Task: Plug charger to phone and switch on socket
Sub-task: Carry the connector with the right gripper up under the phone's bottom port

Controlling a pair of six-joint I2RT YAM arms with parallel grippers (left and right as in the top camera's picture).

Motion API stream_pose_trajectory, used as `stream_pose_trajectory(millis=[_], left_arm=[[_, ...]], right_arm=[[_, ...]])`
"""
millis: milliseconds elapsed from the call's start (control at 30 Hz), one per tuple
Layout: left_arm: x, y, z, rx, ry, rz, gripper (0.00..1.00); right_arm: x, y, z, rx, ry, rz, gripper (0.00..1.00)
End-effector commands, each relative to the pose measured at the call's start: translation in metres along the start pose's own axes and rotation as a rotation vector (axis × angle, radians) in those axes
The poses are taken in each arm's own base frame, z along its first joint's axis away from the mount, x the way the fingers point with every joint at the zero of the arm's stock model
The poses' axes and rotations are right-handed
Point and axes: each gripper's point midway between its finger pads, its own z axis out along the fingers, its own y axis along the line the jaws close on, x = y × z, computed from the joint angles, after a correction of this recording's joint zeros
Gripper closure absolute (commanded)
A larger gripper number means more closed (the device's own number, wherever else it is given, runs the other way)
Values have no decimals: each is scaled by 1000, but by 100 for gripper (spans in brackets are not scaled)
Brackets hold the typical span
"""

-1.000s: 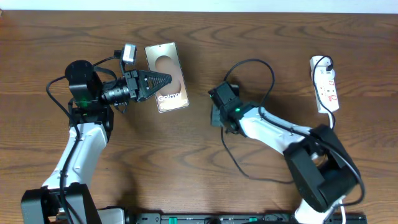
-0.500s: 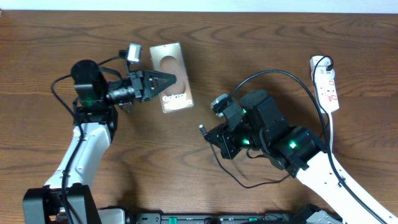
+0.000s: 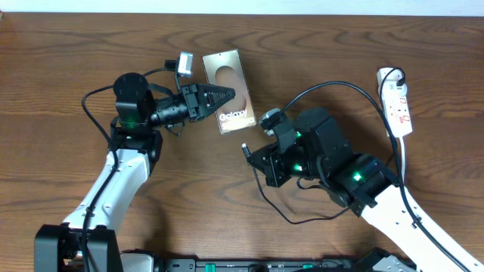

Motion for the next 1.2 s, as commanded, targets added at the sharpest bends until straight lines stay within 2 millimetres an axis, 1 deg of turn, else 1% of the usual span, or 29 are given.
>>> stream_pose_trajectory(millis=[0, 67, 133, 300, 367, 433, 500, 567, 600, 700, 800, 867, 933, 1067, 1167], left_arm=[[-20, -5, 1, -27, -99, 53, 93], [-21, -10, 1, -12, -104, 49, 93], [-23, -15, 1, 4, -107, 37, 92], [-28, -32, 0, 58, -126, 60, 93], [-29, -37, -1, 73, -132, 74, 92], [-30, -38, -1, 76, -133, 77, 93], [-30, -38, -1, 76, -132, 76, 93], [-30, -38, -1, 76, -133, 76, 93], [-30, -38, -1, 76, -133, 76, 93], [-30, -38, -1, 78, -132, 49, 93], [-28, -39, 1, 83, -125, 6, 93], [-24, -41, 5, 89, -108, 7, 93], [-18, -44, 10, 98, -87, 10, 93], [-10, -61, 15, 151, -58, 96, 93], [-1, -74, 16, 195, -23, 163, 92]], right_arm=[[-11, -15, -5, 44, -45, 68, 99], [-14, -20, -7, 48, -56, 95, 99], [-16, -19, -9, 26, -57, 103, 99], [-15, -7, -20, -116, -27, 99, 99], [-10, -2, -31, -184, -5, 68, 99], [-1, 1, -44, -227, 14, 43, 99], [10, -4, -59, -212, 14, 27, 99], [15, -5, -67, -221, -15, 22, 99], [16, -2, -68, -252, -35, -1, 99], [14, 8, -64, -351, -93, -56, 99], [10, 7, -50, -404, -126, -21, 99], [7, 12, -46, -455, -136, -30, 99], [0, 16, -45, -476, -159, -53, 99], [-14, 12, -43, -458, -197, -26, 99], [-13, 7, -36, -457, -177, 15, 99]])
